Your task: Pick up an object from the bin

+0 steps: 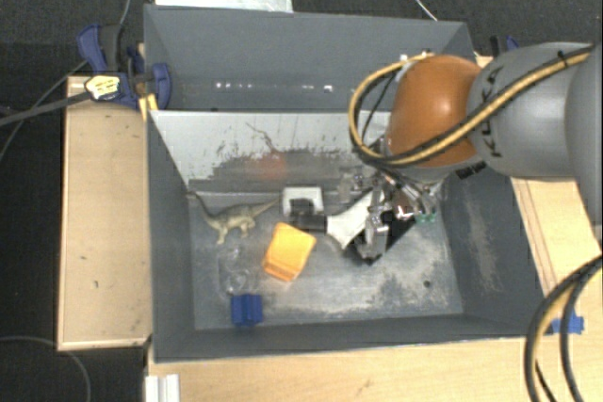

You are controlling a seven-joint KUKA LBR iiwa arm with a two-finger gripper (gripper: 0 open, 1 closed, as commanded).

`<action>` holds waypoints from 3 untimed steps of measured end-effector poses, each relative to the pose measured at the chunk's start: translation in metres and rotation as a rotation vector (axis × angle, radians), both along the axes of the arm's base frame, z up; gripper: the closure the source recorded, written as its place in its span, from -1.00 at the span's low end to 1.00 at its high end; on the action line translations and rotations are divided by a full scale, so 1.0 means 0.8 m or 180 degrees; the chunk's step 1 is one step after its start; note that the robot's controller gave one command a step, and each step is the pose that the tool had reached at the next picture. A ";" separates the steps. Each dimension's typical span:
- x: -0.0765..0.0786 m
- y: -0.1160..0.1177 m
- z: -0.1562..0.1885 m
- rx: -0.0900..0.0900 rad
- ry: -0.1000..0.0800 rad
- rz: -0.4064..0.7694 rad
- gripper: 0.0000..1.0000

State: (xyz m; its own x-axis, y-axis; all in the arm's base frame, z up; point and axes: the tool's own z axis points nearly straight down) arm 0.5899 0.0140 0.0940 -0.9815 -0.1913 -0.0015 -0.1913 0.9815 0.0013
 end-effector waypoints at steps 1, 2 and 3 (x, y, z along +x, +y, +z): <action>-0.002 -0.022 -0.002 -0.0001 0.0026 -0.0291 1.00; -0.002 -0.022 -0.002 -0.0001 0.0026 -0.0291 1.00; -0.001 -0.011 0.098 -0.0001 0.0027 -0.0289 1.00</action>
Offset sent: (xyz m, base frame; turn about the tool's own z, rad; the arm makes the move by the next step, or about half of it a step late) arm 0.0000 0.0000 0.0000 0.0000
